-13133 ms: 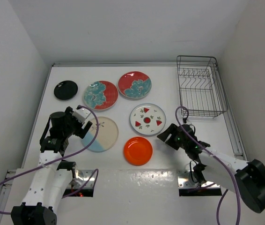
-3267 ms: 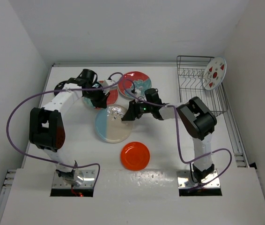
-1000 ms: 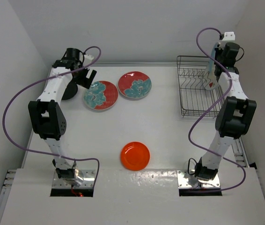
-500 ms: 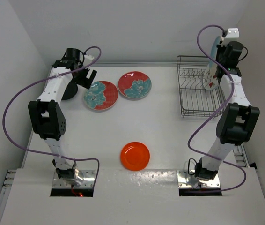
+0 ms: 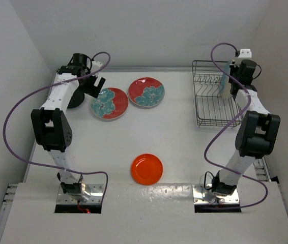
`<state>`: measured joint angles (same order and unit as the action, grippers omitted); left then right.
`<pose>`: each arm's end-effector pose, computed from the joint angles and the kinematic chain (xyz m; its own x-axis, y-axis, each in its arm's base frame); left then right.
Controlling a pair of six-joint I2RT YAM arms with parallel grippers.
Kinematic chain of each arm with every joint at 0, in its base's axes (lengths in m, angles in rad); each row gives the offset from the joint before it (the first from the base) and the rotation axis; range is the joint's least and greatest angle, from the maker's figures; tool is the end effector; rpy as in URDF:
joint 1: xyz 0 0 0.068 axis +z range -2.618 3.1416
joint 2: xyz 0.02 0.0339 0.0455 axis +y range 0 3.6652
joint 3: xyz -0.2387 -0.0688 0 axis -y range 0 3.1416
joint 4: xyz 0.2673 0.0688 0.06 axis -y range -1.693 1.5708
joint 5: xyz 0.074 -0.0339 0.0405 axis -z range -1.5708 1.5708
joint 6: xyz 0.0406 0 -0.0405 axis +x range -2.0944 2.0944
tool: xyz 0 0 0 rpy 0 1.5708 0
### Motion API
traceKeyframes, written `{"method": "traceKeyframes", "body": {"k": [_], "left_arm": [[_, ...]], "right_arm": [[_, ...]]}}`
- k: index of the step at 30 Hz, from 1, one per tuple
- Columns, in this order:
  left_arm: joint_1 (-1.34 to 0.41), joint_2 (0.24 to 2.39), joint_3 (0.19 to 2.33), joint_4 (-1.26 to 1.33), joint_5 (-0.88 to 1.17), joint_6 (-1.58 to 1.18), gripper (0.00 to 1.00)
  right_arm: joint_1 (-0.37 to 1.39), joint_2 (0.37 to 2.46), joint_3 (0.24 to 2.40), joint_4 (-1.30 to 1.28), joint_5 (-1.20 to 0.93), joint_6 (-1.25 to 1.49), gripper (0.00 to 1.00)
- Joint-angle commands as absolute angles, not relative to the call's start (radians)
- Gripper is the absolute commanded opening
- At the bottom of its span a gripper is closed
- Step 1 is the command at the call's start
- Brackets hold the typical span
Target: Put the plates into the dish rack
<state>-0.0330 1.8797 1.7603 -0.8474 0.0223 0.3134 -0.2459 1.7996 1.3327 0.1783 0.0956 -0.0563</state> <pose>0.4299 -0.0151 0.2743 -0.7685 0.3338 -0.5459 0.2970 0.9418 0.1576 0.4351 -0.1132 0.2467 -0.2942 0.0161 -0.9556 0.3150 0.9456 -0.0811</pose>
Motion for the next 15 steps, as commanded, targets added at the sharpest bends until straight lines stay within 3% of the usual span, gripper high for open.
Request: {"method": "traceKeyframes", "body": {"k": [1, 7, 8, 10, 15], "left_arm": [[-0.037, 1.871, 1.761, -0.848, 0.029, 0.321, 1.00], [-0.037, 1.871, 1.750, -0.848, 0.029, 0.321, 1.00], [-0.037, 1.871, 1.750, -0.848, 0.029, 0.321, 1.00], [-0.037, 1.862, 1.740, -0.848, 0.038, 0.331, 1.00], [-0.037, 1.862, 1.740, -0.857, 0.049, 0.331, 1.00]], "right_arm": [[-0.255, 1.732, 1.329, 0.382, 0.081, -0.009, 0.00], [-0.264, 1.764, 1.292, 0.384, 0.106, 0.046, 0.03], [-0.267, 1.770, 1.293, 0.374, 0.106, 0.072, 0.20], [-0.276, 1.766, 1.304, 0.362, 0.089, 0.083, 0.38], [-0.290, 1.787, 1.406, 0.270, 0.089, 0.067, 0.60]]}}
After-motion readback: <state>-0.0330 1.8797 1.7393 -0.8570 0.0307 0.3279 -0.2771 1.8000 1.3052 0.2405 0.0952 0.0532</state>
